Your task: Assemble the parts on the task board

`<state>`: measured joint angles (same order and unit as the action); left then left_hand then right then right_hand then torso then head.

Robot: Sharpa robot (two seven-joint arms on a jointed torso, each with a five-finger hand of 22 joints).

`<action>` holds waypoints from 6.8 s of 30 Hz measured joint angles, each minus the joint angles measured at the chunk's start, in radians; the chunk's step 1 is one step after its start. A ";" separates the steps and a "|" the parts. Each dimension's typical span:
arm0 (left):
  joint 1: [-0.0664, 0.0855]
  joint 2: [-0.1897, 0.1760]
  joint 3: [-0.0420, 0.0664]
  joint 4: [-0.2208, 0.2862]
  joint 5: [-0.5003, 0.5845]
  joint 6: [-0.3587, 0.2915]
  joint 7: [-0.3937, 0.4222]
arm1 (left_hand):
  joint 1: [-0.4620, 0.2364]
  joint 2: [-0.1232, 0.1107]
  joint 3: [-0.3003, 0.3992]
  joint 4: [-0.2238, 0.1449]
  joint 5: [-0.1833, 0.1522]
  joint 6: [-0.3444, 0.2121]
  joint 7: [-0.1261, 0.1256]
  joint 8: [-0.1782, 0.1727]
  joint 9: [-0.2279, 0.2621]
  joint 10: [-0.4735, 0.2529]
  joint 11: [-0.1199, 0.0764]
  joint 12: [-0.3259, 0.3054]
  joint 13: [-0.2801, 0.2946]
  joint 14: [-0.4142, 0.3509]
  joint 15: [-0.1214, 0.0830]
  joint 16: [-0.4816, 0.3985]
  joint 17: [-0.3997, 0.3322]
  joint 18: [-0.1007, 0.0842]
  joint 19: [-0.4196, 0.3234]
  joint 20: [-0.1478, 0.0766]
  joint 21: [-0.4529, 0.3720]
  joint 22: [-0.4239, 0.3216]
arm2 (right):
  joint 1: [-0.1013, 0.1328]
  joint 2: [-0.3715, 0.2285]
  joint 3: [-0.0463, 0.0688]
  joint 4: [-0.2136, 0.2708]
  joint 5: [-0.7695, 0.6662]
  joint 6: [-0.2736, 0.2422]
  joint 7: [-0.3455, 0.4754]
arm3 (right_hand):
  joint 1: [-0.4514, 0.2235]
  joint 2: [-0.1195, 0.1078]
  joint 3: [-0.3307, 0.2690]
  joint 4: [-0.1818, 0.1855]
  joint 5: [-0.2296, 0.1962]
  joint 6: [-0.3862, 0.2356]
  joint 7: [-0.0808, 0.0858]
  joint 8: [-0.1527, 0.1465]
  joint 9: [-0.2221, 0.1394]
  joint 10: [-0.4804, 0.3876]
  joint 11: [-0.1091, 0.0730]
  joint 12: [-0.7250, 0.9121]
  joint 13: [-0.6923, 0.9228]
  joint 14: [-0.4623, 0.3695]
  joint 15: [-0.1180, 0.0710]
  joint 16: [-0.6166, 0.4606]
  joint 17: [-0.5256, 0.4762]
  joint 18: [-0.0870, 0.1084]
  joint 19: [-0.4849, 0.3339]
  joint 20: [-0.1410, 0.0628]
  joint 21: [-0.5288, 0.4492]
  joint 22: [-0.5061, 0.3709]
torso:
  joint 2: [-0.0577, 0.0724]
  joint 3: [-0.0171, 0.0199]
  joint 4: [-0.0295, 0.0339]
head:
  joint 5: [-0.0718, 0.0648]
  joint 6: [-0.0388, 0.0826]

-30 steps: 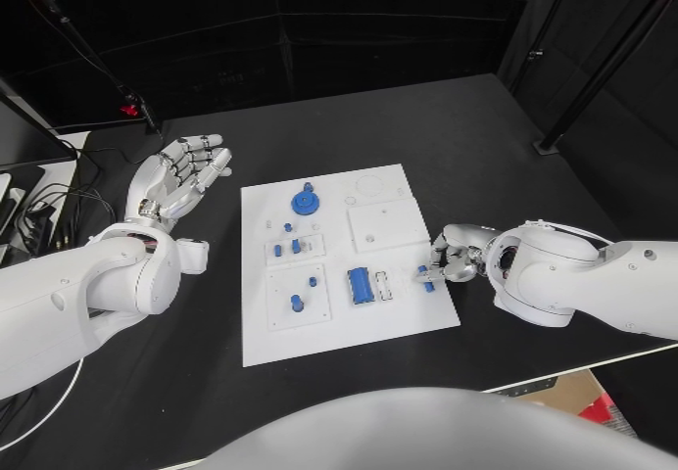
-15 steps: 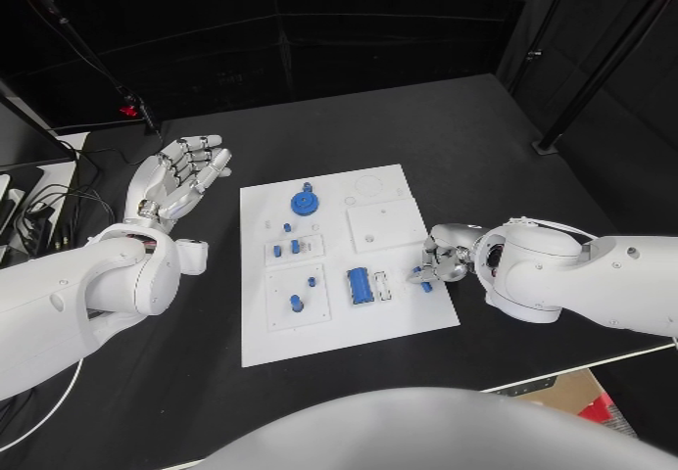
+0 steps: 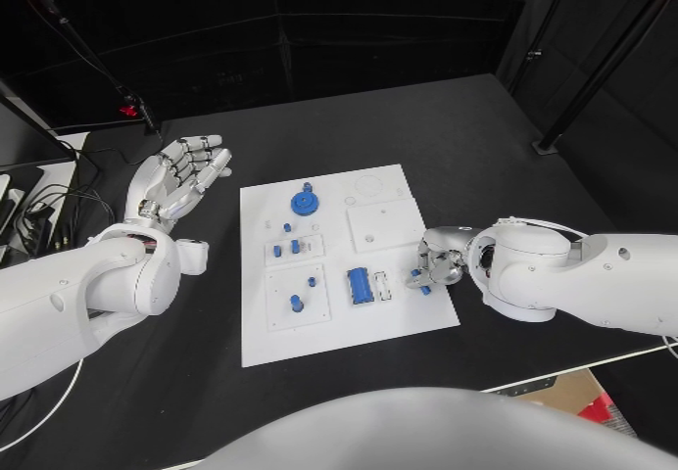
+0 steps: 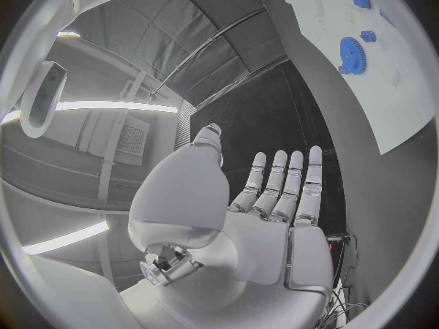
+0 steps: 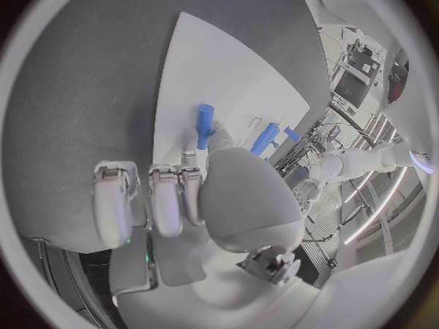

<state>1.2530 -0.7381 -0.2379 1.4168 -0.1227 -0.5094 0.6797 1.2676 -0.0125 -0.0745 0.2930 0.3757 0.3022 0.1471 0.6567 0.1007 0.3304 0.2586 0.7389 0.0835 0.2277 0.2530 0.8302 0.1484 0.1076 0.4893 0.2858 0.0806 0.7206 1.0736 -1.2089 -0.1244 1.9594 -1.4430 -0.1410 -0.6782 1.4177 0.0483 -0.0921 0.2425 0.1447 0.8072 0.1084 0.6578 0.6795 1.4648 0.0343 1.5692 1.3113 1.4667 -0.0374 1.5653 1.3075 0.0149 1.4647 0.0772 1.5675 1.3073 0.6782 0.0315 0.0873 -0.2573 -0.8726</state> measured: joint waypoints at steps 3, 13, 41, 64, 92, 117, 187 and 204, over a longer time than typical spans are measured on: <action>0.000 0.000 0.000 0.000 0.000 0.000 0.000 | 0.000 0.000 0.000 0.000 0.000 0.000 0.000 0.000 0.000 0.000 0.000 0.000 0.000 0.000 0.000 0.000 0.000 0.000 0.000 0.000 0.000 0.000 | 0.000 0.000 0.000 0.002 0.002 0.001 0.002 | 0.036 0.005 0.016 -0.016 -0.021 0.002 -0.002 -0.009 0.000 -0.002 0.002 0.007 0.001 0.000 0.000 0.000 0.000 0.000 0.000 0.000 0.000 0.000 | 0.000 0.0000 -0.0003 | 0.000 0.000; 0.000 0.000 0.000 -0.001 0.000 0.000 0.000 | 0.004 0.004 0.000 0.000 0.000 0.000 0.000 0.000 -0.001 0.000 0.000 0.000 -0.001 0.000 0.000 0.004 -0.002 0.000 0.000 0.000 0.000 -0.001 | -0.001 -0.010 -0.001 0.008 0.065 -0.057 0.014 | 0.090 -0.014 0.122 0.030 -0.090 0.063 0.012 -0.101 0.000 0.002 0.016 -0.003 -0.004 0.000 0.015 0.000 0.000 0.000 0.000 0.007 0.000 0.000 | 0.000 -0.0001 -0.0009 | 0.001 0.000; -0.003 -0.001 0.000 -0.002 0.000 0.001 0.000 | 0.004 0.004 0.000 0.000 0.000 0.000 0.000 0.000 -0.001 0.000 0.000 0.000 -0.001 0.000 0.000 0.004 -0.003 0.000 0.000 0.000 0.000 -0.001 | -0.011 -0.059 -0.010 0.042 0.356 -0.292 0.188 | 0.072 -0.049 0.379 -0.105 -0.036 0.160 0.032 -0.356 -0.540 0.002 0.023 -0.001 -0.003 0.000 0.021 0.000 0.000 0.000 0.002 0.020 0.000 0.000 | 0.000 -0.0001 -0.0003 | 0.005 0.000; -0.005 0.004 0.000 -0.008 0.000 0.002 0.000 | 0.004 0.004 0.000 0.000 0.000 0.000 0.000 0.004 -0.002 0.000 0.000 0.000 -0.002 0.000 0.000 0.004 -0.004 0.000 0.000 0.000 0.000 -0.001 | -0.002 -0.076 -0.009 0.099 0.586 -0.334 0.250 | -0.063 -0.085 0.311 -0.039 0.117 0.235 0.009 -0.406 -0.552 0.002 0.023 -0.001 -0.003 -0.004 0.025 0.000 0.000 0.000 0.000 0.022 0.000 0.000 | 0.000 -0.0005 0.0019 | 0.005 0.000; -0.006 0.010 0.000 -0.009 0.000 0.002 0.000 | 0.004 0.004 0.000 0.000 0.000 0.000 0.000 0.004 -0.002 0.000 0.000 0.000 -0.002 0.000 0.000 0.004 -0.003 0.000 0.000 0.000 0.000 -0.001 | -0.001 0.024 -0.010 0.046 0.472 -0.321 0.121 | -0.070 -0.074 0.273 -0.017 0.120 0.251 0.005 -0.418 -0.558 -0.002 0.019 -0.001 -0.003 -0.004 0.025 0.000 0.000 0.000 0.000 0.021 0.000 0.000 | 0.001 0.0001 0.0004 | 0.015 0.000; -0.005 0.011 0.000 -0.009 0.000 0.004 0.000 | 0.004 0.004 0.000 0.000 0.000 -0.004 -0.004 0.004 -0.004 0.000 0.000 0.006 -0.003 0.000 0.000 0.008 -0.006 0.000 0.000 0.000 0.000 -0.002 | -0.002 0.053 -0.010 0.026 0.428 -0.267 0.076 | -0.077 -0.059 0.229 0.011 0.066 0.265 0.004 -0.441 -0.560 -0.002 0.019 -0.001 -0.003 0.000 0.021 0.000 0.000 0.000 0.000 0.021 0.000 0.000 | 0.000 -0.0001 0.0000 | 0.021 0.000; -0.005 0.013 0.000 -0.013 0.000 0.010 0.000 | 0.008 0.008 0.000 0.000 0.004 -0.004 -0.004 0.008 -0.005 0.000 0.000 0.006 -0.005 0.004 -0.004 0.008 -0.010 0.000 0.000 0.000 0.000 -0.001 | -0.002 0.032 -0.010 0.026 0.350 -0.203 0.072 | -0.185 -0.147 -0.034 0.053 -0.093 0.365 -0.035 -0.388 -0.508 0.002 -0.013 -0.001 -0.003 0.000 -0.004 0.000 0.000 0.000 0.001 -0.003 0.000 0.000 | 0.000 -0.0003 -0.0005 | 0.027 0.000; -0.006 0.013 0.000 -0.015 0.000 0.011 0.000 | 0.008 0.008 0.000 0.000 0.004 -0.004 -0.004 0.008 -0.005 0.000 0.000 0.009 -0.005 0.004 -0.004 0.011 -0.010 0.000 0.000 0.000 0.000 -0.002 | -0.002 0.045 -0.010 0.010 0.341 -0.136 0.065 | -0.118 -0.093 -0.019 0.044 -0.093 0.356 -0.051 -0.324 -0.446 -0.001 -0.030 -0.001 -0.003 0.000 -0.018 0.000 0.000 0.000 0.002 -0.023 0.000 0.000 | 0.001 0.0002 -0.0008 | 0.026 0.000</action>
<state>1.2474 -0.7247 -0.2379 1.4022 -0.1226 -0.4984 0.6797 1.2755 -0.0047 -0.0745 0.2929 0.3794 0.2986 0.1435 0.6644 0.0953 0.3304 0.2586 0.7482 0.0784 0.2313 0.2494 0.8414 0.1386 0.1076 0.4893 0.2858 0.0806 0.7182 1.0714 -1.1635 -0.1346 1.9698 -1.1025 -0.2774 -0.6133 1.2994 -0.0448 -0.1106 0.2866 0.0518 1.1631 0.0570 0.3335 0.2337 1.4639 0.0041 1.5683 1.3080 1.4670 -0.0558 1.5653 1.3076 0.0149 1.4669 0.0537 1.5675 1.3073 0.6788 0.0317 0.0866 -0.2312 -0.8727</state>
